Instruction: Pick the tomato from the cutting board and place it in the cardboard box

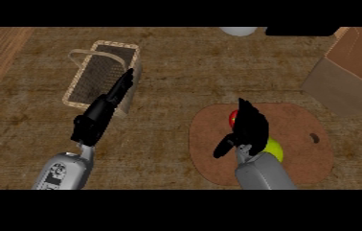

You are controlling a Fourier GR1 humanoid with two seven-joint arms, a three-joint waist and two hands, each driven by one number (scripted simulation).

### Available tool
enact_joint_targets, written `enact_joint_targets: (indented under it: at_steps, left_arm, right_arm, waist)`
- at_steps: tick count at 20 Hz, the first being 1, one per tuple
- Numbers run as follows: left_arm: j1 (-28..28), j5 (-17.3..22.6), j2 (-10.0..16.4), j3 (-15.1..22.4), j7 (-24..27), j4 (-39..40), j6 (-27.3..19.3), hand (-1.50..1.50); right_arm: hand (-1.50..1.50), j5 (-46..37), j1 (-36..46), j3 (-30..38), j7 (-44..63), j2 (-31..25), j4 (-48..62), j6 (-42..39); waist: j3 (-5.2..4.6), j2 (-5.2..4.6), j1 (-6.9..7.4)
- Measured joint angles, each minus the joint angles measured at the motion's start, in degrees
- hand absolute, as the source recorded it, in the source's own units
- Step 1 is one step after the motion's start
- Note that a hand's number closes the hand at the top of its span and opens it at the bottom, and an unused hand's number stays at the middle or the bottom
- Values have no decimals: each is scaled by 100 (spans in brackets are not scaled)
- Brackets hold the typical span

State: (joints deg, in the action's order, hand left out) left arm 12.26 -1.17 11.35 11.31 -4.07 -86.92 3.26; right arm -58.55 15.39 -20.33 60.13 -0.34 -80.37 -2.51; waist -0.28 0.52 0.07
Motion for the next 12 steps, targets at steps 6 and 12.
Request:
enact_joint_targets:
  at_steps: [6,12]
  left_arm:
    - [-5,-103,-76,-94,20,31,112,0]
    - [-72,-76,-17,-236,29,-36,248,0]
  right_arm:
    - [150,-43,107,91,-199,-41,178,19]
    - [150,-113,-7,-101,-972,-423,72,-87]
  waist:
    - [-11,27,7]
    - [0,31,-19]
